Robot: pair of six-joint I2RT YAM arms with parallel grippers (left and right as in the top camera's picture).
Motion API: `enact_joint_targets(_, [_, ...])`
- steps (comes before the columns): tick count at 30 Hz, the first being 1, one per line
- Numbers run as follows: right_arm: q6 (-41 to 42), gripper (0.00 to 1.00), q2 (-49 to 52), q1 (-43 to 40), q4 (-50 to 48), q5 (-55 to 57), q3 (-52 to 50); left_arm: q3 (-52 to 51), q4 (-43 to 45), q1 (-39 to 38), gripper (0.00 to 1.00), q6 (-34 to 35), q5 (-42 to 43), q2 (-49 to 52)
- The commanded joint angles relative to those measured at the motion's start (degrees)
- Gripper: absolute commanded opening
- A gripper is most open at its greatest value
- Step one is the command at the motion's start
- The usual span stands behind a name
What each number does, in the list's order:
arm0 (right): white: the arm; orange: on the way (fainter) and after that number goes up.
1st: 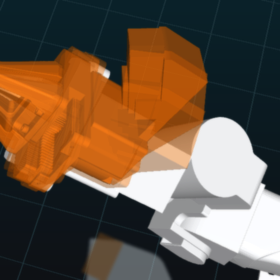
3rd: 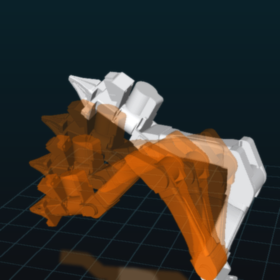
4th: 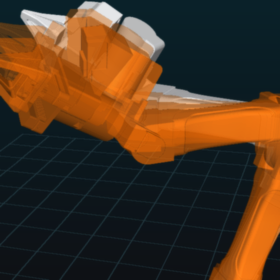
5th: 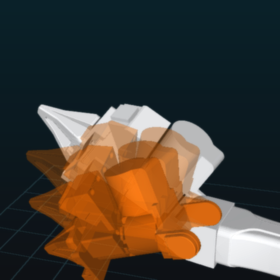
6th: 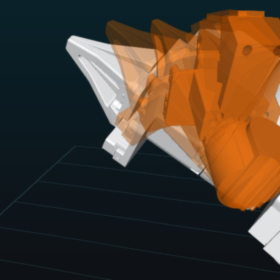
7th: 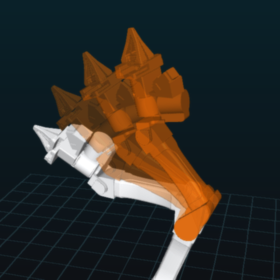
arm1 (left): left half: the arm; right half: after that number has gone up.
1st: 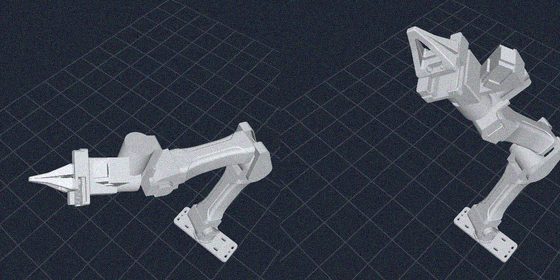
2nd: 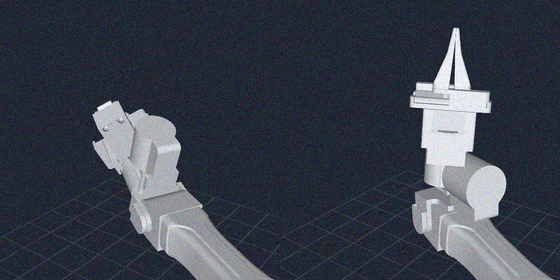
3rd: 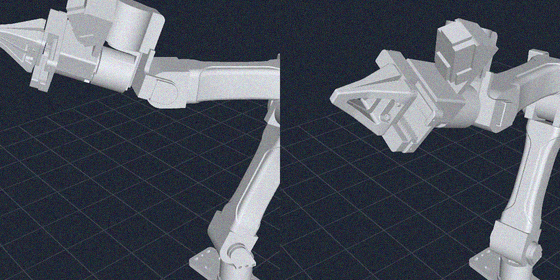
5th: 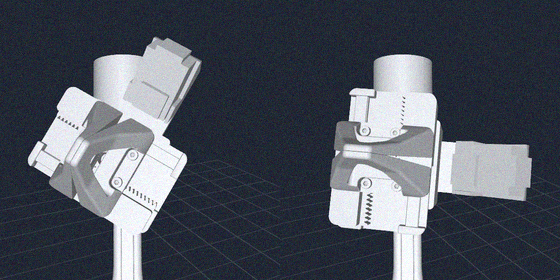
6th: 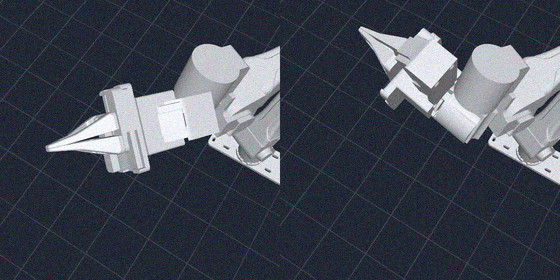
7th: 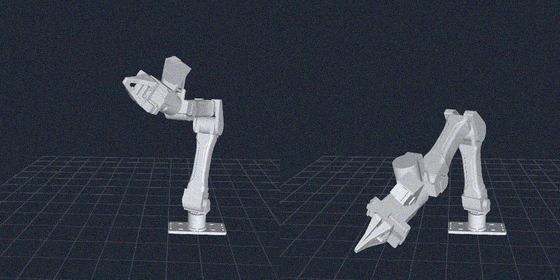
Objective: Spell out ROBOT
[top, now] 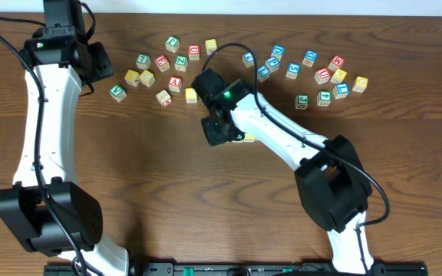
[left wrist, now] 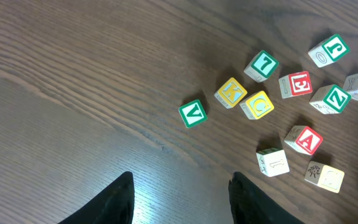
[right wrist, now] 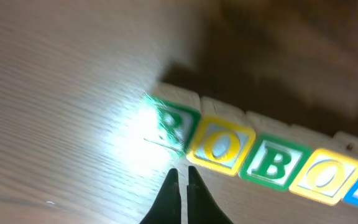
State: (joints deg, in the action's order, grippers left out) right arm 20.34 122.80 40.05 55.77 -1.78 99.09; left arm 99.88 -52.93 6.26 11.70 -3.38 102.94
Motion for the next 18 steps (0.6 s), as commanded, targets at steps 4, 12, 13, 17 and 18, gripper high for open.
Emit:
enact_joint_targets(4, [-0.5, 0.01, -2.1, 2.1, -6.7, -2.2, 1.5, -0.5, -0.2, 0.1, 0.49, -1.0, -0.5, -0.7])
enact_joint_targets(12, [-0.7, 0.03, -0.2, 5.2, -17.3, -1.5, 1.4, -0.5, -0.2, 0.1, 0.49, -0.9, -0.5, -0.7])
enact_joint_targets(13, [-0.9, 0.03, 0.1, 5.5, -17.6, -1.2, 1.4, -0.5, -0.2, 0.1, 0.49, -1.0, -0.5, -0.7])
enact_joint_targets(17, [-1.1, 0.03, 1.3, 6.3, -17.9, 1.8, 1.4, -0.5, -0.2, 0.1, 0.48, -1.0, -0.5, -0.7])
enact_joint_targets(18, [-1.1, 0.03, 1.9, 6.4, -17.9, 2.3, 1.4, -0.5, -0.2, 0.1, 0.49, -0.9, -0.5, -0.7])
